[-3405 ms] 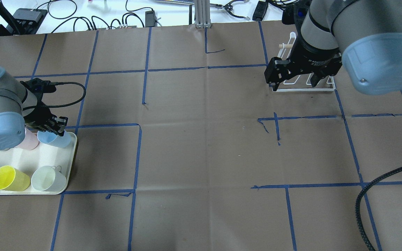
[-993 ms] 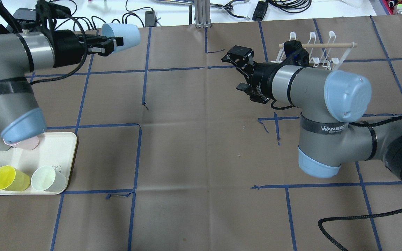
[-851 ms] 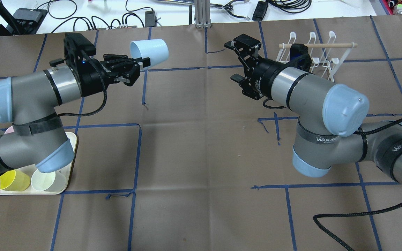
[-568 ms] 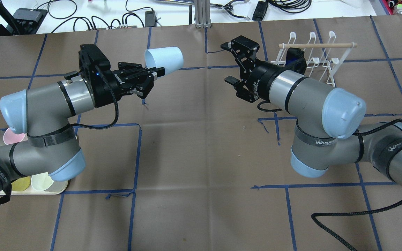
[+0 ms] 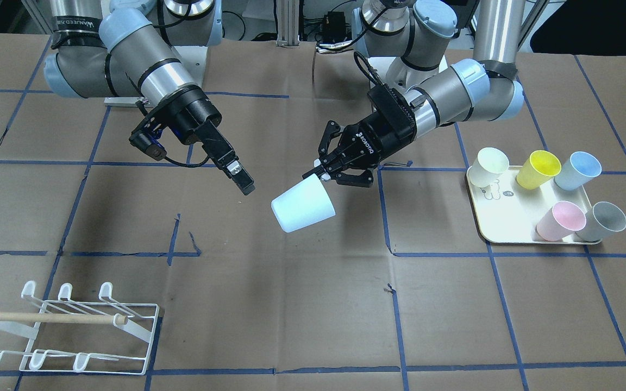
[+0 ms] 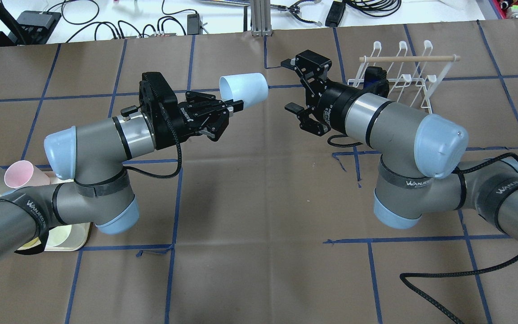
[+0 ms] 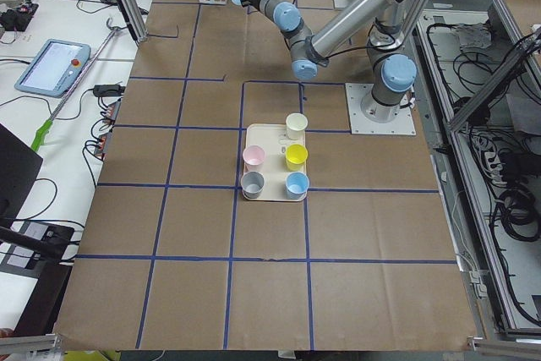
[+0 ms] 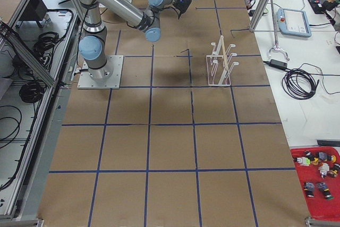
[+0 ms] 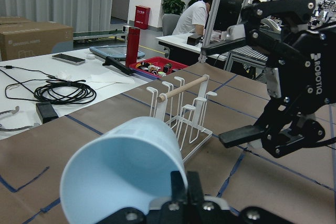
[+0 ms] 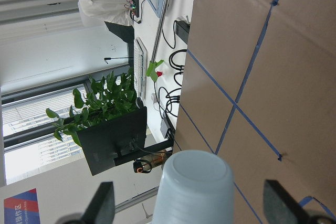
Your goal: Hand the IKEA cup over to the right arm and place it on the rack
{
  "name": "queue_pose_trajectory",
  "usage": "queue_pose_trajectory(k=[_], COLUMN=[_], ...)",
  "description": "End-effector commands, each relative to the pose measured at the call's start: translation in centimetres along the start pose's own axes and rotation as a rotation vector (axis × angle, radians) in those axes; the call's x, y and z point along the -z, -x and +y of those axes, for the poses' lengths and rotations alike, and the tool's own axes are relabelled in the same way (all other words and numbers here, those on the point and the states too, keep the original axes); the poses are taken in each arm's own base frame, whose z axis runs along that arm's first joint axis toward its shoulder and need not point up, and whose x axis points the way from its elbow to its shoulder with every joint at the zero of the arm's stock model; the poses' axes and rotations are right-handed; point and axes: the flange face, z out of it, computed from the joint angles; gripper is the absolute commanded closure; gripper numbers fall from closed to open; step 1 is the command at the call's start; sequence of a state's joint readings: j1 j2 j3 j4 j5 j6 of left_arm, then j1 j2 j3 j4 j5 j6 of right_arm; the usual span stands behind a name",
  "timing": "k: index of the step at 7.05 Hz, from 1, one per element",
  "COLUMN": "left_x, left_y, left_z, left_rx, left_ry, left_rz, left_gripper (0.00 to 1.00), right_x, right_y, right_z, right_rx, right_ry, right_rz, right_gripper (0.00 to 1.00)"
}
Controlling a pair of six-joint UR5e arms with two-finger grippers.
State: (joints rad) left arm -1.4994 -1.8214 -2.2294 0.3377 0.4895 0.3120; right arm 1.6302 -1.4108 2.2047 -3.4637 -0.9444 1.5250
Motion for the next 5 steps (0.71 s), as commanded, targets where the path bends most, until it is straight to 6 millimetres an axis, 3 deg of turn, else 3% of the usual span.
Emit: queue_pose_trajectory(k=[1,3,5], left_x=[-0.4,-0.5,-0.5], left_y=[0.4,0.3,0.3], left_z=[-1.6,-1.6,-1.6], left_rx=[0.064,0.066,0.068], left_ry=[-0.038,-0.039,-0.039], left_rz=[-0.003,-0.001,-0.001], left_gripper=[0.99,0.99,0.99], right_x=[0.0,0.0,-0.6], right_y=[-0.1,-0.2,-0.1], right_z=[0.0,-0.2,1.2], right_rx=[0.004,-0.024,-0.044], right_ry=[-0.014,-0.067,-0.048], right_rz=[0.001,-0.004,0.0], right_gripper=[0.0,0.01,0.01])
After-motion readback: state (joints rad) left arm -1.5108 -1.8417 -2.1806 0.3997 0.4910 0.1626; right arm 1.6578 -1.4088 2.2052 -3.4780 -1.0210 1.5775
